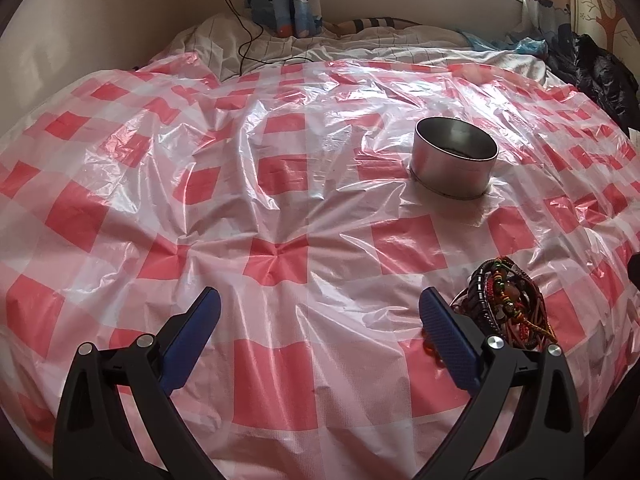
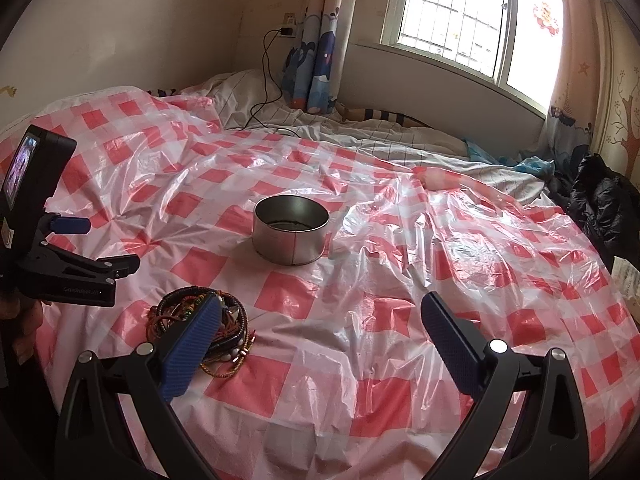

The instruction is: Organize jewelry

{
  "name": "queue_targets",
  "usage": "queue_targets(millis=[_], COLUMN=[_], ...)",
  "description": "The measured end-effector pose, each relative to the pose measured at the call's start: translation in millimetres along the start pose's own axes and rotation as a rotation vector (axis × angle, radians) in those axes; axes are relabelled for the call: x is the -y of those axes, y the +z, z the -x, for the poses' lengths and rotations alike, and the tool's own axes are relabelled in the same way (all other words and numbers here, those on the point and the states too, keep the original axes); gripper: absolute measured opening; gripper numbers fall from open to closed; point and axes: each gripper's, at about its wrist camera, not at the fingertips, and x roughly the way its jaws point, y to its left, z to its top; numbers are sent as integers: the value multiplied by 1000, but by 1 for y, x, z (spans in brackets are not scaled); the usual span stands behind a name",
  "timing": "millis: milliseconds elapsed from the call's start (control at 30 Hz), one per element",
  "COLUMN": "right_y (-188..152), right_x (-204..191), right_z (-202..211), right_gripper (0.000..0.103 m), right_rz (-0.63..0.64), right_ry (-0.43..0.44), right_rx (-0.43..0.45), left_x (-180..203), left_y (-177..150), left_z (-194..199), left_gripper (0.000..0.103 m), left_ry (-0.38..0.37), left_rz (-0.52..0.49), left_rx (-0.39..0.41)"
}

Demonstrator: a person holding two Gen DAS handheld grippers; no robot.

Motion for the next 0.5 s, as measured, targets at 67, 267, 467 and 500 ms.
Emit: queue_targets(millis=[67, 267, 467, 500], right_y=[-1, -3, -5, -6], right_x=[-2, -11, -24, -26], right_z=[-1, -4, -6, -7], right_gripper=[96, 96, 96, 96], right_rz=[11, 47, 106, 116], right_ry=[9, 35, 80, 79], right_rx=[-6, -22, -38, -40], left_x=[3, 7, 7, 7], left_y=[0, 1, 2, 2], left_z=[0, -2, -4, -4], left_gripper=[95, 95, 95, 95], left_ry=[4, 5, 9, 9], left_rz=[-9, -25, -30, -30], left_rx=[0, -5, -12, -11])
